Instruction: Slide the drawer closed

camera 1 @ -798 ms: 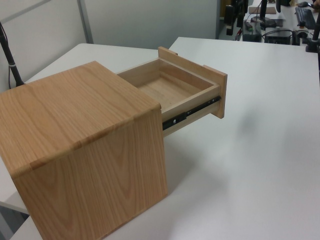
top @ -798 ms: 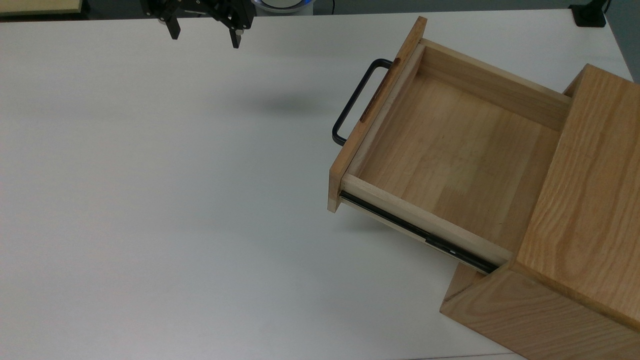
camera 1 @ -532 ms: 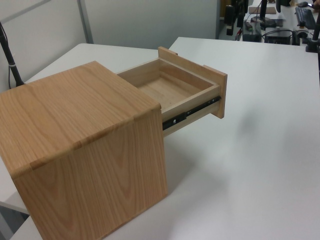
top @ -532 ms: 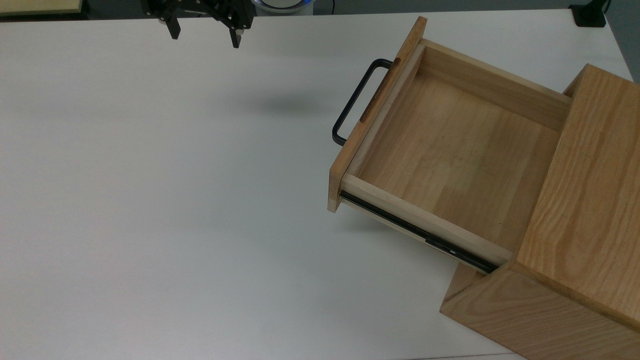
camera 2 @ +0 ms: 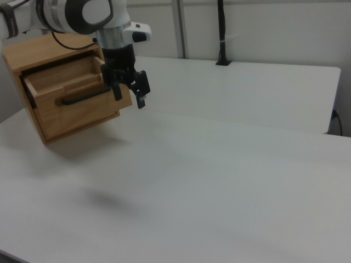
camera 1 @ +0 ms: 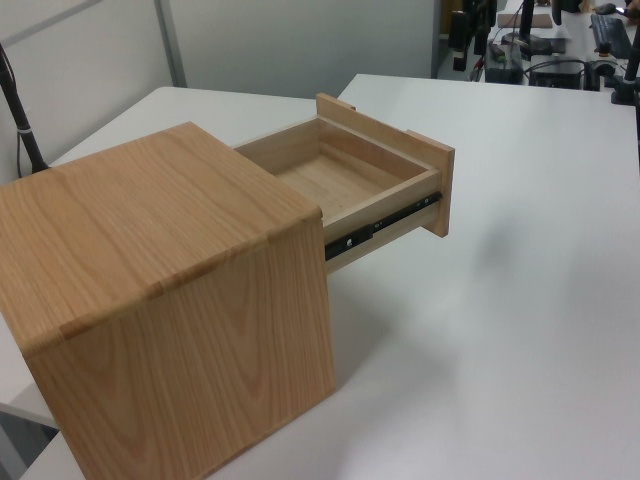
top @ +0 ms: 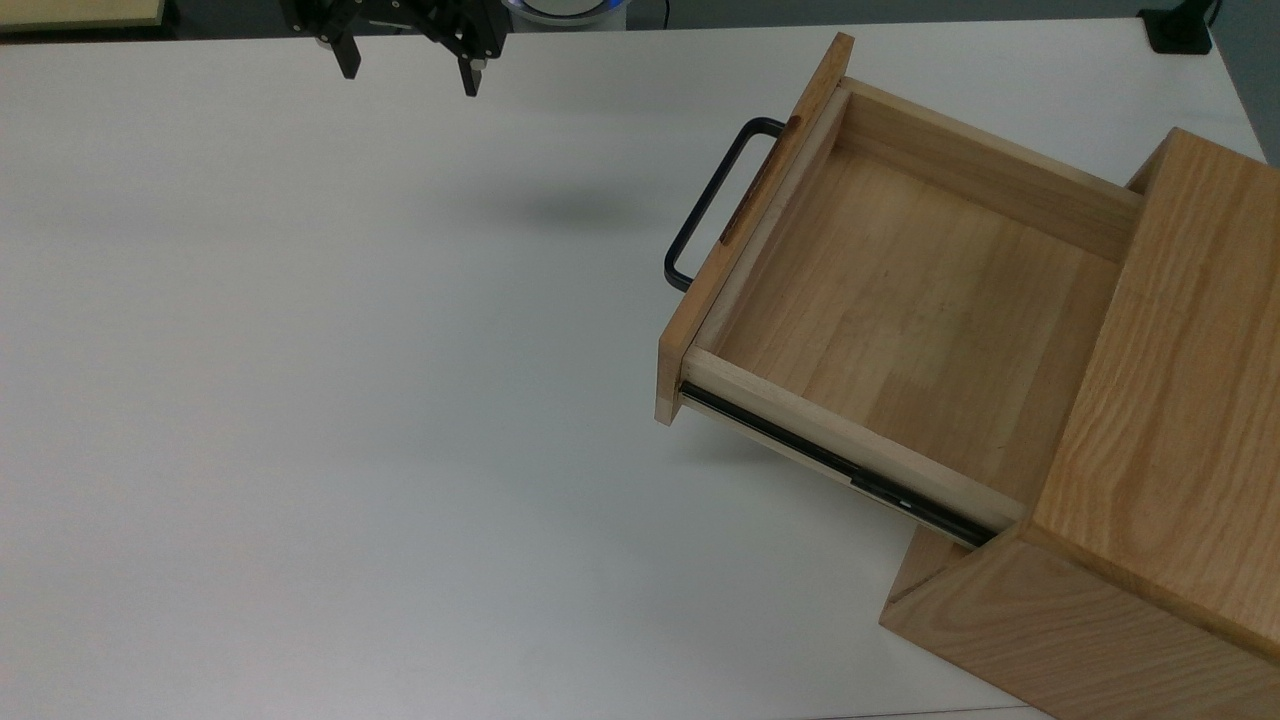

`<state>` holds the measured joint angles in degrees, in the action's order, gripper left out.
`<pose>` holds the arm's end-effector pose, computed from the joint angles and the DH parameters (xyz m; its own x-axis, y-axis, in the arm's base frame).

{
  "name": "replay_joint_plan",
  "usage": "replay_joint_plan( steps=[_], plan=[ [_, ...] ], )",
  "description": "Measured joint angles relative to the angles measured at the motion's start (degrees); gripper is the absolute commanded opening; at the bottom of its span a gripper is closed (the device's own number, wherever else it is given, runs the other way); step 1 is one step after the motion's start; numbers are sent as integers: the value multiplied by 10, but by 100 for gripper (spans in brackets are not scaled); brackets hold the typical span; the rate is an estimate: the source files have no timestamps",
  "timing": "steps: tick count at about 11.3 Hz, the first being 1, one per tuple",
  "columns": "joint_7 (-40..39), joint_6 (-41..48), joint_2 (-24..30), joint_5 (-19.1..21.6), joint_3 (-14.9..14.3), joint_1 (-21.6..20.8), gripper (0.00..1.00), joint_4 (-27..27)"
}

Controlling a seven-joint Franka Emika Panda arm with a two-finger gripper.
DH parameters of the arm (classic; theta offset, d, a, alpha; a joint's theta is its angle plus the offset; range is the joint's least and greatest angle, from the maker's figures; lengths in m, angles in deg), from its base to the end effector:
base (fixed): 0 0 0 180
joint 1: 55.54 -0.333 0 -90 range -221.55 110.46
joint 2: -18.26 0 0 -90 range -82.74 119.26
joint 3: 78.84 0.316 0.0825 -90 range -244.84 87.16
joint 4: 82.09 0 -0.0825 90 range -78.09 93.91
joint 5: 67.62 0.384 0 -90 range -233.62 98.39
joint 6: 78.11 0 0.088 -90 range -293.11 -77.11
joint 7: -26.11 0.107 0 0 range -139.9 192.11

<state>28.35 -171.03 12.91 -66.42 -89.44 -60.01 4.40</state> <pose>0.5850 -0.0555 0.6056 0.9892 -0.1455 0.0203 -0.1454 -0.9894 -0.0046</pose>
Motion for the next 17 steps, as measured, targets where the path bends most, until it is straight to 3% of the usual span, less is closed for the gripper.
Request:
replay_joint_plan(
  steps=[3, 4, 10, 11, 14, 17],
  plan=[
    [-104, 14, 0, 0, 0, 0, 8, 2],
    [-160, 26, 0, 0, 0, 0, 2, 2],
    [-467, 35, -10, -14, 0, -20, 0, 11],
    [-488, 34, -15, -14, -9, -43, 0, 11],
    [-527, -15, -39, -11, -78, -155, 0, 8],
    [-528, -65, -78, 46, -108, -217, 0, -5]
  ],
)
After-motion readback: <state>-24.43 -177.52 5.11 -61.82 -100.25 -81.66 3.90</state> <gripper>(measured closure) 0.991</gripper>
